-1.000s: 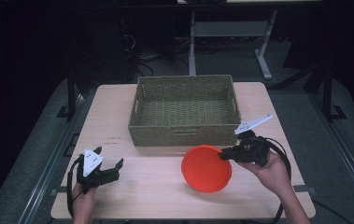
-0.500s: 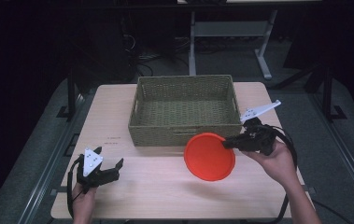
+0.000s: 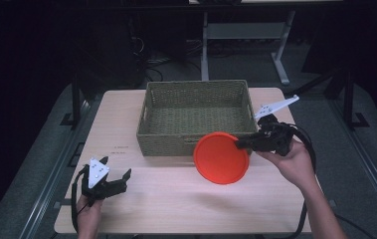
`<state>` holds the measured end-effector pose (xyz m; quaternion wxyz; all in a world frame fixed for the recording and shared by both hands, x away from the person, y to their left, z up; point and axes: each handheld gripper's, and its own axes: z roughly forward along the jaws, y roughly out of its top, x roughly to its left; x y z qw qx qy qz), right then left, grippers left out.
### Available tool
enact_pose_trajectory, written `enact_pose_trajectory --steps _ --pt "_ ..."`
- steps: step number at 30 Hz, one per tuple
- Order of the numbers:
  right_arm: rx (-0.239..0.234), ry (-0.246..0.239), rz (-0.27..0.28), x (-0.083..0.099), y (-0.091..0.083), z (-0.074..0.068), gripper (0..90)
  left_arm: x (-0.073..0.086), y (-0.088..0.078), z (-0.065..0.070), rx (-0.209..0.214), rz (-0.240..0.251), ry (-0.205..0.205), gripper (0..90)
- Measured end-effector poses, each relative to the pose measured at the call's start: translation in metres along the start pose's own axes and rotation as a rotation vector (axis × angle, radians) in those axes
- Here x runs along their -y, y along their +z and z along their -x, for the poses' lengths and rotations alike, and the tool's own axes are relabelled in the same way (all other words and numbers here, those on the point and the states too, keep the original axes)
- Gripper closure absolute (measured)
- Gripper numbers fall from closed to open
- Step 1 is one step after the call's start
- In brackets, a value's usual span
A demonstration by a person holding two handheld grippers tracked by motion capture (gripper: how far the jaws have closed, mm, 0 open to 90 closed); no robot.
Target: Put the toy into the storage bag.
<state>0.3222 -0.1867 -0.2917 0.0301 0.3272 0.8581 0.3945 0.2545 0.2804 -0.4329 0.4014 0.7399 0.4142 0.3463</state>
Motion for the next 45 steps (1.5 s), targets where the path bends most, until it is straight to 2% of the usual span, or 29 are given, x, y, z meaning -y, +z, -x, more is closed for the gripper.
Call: enact_pose_trajectory --steps 7,26,34,45 --pt "0.012 -0.019 0.023 -0.016 -0.009 -0.001 81.9 0.000 0.000 0.000 0.002 0.000 0.001 12.8" --pt "0.044 -0.071 0.026 -0.052 -0.016 -0.008 81.9 0.000 0.000 0.001 0.002 0.000 0.002 12.8" --pt "0.066 -0.064 0.028 -0.072 -0.020 0.001 81.8 0.000 0.000 0.000 0.003 -0.003 0.001 12.8" --pt "0.085 -0.028 0.018 -0.087 -0.019 0.014 81.8 0.000 0.000 0.000 0.004 -0.002 0.006 12.8"
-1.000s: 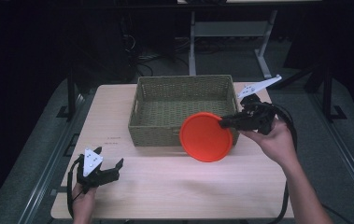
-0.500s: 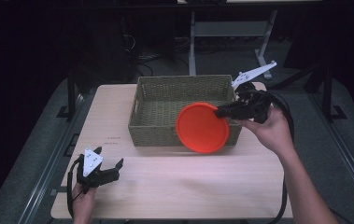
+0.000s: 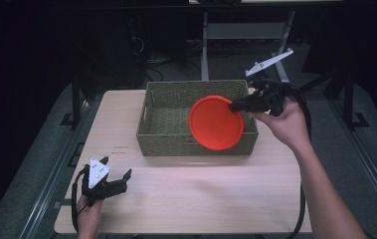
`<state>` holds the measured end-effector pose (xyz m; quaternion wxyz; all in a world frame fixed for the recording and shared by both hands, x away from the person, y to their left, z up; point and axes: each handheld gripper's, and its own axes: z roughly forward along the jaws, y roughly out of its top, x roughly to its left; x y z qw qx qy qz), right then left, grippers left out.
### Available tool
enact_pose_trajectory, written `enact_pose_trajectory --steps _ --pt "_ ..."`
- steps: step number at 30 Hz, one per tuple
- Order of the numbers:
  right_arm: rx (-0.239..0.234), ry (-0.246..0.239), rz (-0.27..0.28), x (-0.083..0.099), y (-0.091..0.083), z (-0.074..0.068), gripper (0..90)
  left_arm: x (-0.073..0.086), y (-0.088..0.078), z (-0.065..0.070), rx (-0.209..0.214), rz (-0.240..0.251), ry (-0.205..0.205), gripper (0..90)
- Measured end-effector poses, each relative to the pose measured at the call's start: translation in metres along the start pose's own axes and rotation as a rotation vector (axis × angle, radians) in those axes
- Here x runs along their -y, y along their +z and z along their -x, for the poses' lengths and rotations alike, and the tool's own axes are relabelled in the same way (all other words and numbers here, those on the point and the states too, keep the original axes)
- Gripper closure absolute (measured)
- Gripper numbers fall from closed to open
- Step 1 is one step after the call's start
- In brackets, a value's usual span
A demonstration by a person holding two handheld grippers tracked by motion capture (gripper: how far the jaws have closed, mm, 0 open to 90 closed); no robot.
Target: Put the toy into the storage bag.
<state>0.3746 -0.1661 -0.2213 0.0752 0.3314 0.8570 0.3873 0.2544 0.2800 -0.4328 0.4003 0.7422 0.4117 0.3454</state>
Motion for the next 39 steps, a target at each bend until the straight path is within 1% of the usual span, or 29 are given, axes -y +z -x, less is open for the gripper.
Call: enact_pose_trajectory --steps 3,7,8,9,10,17,18,20,22,26,28,29,31,33,36,39 --pt "0.010 -0.007 -0.002 -0.005 0.002 0.003 81.8 0.000 0.000 0.000 0.002 0.001 -0.001 12.8" --pt "0.014 0.007 -0.003 -0.010 0.004 0.005 81.8 0.000 0.000 0.000 0.001 0.001 -0.001 12.8" --pt "0.016 0.001 -0.004 -0.011 0.005 0.006 81.8 0.000 0.000 0.000 0.002 0.001 -0.001 12.8" --pt "0.015 0.013 -0.009 -0.012 0.006 0.006 81.8 0.000 0.000 0.000 0.002 0.001 -0.001 12.8" --pt "0.019 0.014 -0.011 -0.014 0.007 0.008 81.8 0.000 0.000 0.000 0.002 0.002 -0.001 12.8" --pt "0.027 0.026 -0.011 -0.017 0.011 0.013 81.8 0.000 0.000 0.000 0.003 0.001 0.001 12.8" --pt "0.028 0.022 -0.011 -0.017 0.011 0.014 81.8 0.000 0.000 0.000 0.003 0.003 0.001 12.8" --pt "0.025 0.039 -0.011 -0.019 0.013 0.017 81.8 0.000 0.000 0.000 0.004 0.003 0.000 12.8" --pt "0.026 0.039 -0.009 -0.019 0.013 0.018 81.8 0.000 0.000 0.000 0.004 0.003 -0.002 12.8" --pt "0.032 0.054 -0.004 -0.022 0.016 0.021 81.8 0.000 0.000 0.000 0.002 0.002 0.008 12.8" --pt "0.036 0.053 -0.003 -0.023 0.018 0.023 81.8 0.000 0.000 0.000 0.004 0.004 0.002 12.8" --pt "0.039 0.061 -0.008 -0.025 0.019 0.024 81.8 0.000 0.000 0.001 0.004 0.002 -0.001 12.8" --pt "0.041 0.059 -0.008 -0.025 0.021 0.026 81.8 0.000 0.000 0.001 0.005 0.000 0.002 12.8" --pt "0.045 0.067 -0.008 -0.026 0.022 0.028 81.8 0.000 0.000 0.001 0.006 -0.001 0.002 12.8" --pt "0.039 0.083 -0.003 -0.027 0.024 0.032 81.8 0.000 0.000 0.001 0.006 -0.001 0.001 12.8" --pt "0.059 0.087 -0.009 -0.027 0.027 0.036 81.8 0.000 0.000 0.001 0.006 0.001 -0.003 12.8"
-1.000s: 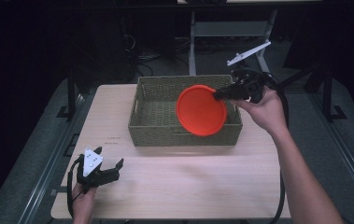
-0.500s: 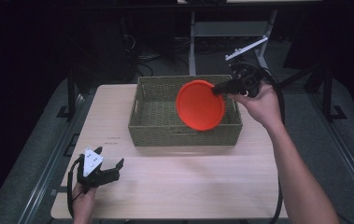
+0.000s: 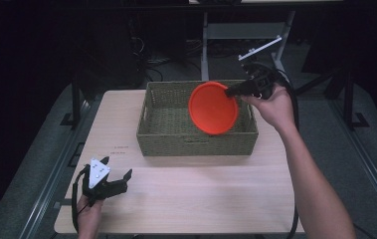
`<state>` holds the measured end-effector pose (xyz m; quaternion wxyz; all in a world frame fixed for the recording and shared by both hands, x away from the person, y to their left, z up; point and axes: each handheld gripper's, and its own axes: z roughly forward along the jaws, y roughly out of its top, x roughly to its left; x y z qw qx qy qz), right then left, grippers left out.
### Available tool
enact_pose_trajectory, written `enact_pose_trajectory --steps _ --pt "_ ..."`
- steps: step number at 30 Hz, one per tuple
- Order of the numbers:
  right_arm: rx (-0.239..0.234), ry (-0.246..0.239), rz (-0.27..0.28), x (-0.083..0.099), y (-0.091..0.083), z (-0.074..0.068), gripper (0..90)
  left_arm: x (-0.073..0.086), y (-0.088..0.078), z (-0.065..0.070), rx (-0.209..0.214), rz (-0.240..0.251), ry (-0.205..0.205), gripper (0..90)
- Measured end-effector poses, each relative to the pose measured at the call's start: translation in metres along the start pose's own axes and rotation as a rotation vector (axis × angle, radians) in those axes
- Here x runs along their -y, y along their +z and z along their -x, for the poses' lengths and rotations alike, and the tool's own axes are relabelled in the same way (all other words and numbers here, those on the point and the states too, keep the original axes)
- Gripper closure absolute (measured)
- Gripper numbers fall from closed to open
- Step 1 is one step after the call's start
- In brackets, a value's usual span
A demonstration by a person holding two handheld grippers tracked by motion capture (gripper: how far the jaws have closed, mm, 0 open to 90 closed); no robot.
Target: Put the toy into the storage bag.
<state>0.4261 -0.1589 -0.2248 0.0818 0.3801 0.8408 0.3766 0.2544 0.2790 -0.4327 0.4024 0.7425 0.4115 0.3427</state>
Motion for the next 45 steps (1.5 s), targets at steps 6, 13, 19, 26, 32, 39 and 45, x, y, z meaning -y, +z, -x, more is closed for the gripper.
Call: enact_pose_trajectory --steps 6,13,19,26,32,39,45 --pt "0.006 0.018 -0.005 0.000 0.004 0.006 81.8 0.000 0.000 0.000 -0.001 -0.003 0.008 12.8" --pt "0.027 0.047 -0.007 -0.002 0.008 0.014 81.7 0.000 0.000 0.000 0.000 -0.001 0.009 12.8" --pt "0.024 0.061 -0.014 -0.004 0.015 0.019 81.7 0.000 0.000 0.000 -0.001 0.010 -0.004 12.9" --pt "0.043 0.065 -0.020 -0.007 0.021 0.023 81.7 0.000 0.001 0.000 0.002 0.010 -0.007 12.8" --pt "0.056 0.078 -0.028 -0.008 0.027 0.027 81.7 0.000 0.000 0.001 0.004 0.005 -0.005 12.8" --pt "0.074 0.095 -0.047 -0.004 0.038 0.035 81.7 0.000 0.000 0.000 0.002 0.005 -0.003 12.8" --pt "0.090 0.088 -0.075 -0.003 0.050 0.038 81.6 0.000 0.000 0.001 0.004 0.003 0.002 12.8"
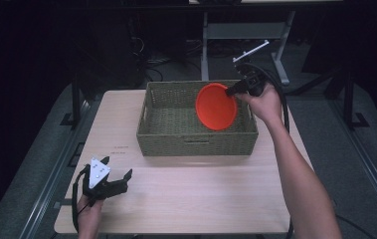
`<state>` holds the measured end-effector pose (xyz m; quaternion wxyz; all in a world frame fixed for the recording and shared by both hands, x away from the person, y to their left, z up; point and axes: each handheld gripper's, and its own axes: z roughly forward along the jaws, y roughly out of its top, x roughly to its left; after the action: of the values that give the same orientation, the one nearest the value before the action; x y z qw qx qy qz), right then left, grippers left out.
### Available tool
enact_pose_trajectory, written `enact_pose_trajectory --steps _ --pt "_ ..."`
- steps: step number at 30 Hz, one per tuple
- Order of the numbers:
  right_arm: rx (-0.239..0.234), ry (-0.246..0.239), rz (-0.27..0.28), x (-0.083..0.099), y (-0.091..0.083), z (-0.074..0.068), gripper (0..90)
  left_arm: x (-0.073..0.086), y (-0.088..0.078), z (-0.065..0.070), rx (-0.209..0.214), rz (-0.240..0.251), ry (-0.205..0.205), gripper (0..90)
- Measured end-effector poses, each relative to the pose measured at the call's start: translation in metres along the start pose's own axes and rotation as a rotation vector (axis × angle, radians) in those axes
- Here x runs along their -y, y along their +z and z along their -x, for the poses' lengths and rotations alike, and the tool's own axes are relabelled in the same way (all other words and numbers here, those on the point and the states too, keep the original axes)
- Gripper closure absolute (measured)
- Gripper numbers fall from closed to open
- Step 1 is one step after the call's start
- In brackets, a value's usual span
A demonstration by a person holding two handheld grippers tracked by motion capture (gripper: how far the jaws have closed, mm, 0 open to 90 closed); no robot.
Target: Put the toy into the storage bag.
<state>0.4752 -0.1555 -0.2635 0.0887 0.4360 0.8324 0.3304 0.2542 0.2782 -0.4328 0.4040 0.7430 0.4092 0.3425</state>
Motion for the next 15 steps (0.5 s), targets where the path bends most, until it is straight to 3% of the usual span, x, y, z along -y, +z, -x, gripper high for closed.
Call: enact_pose_trajectory --steps 15 --pt "-0.015 0.059 -0.023 0.011 0.029 0.013 81.6 0.000 -0.001 -0.001 -0.004 -0.001 0.002 12.8"
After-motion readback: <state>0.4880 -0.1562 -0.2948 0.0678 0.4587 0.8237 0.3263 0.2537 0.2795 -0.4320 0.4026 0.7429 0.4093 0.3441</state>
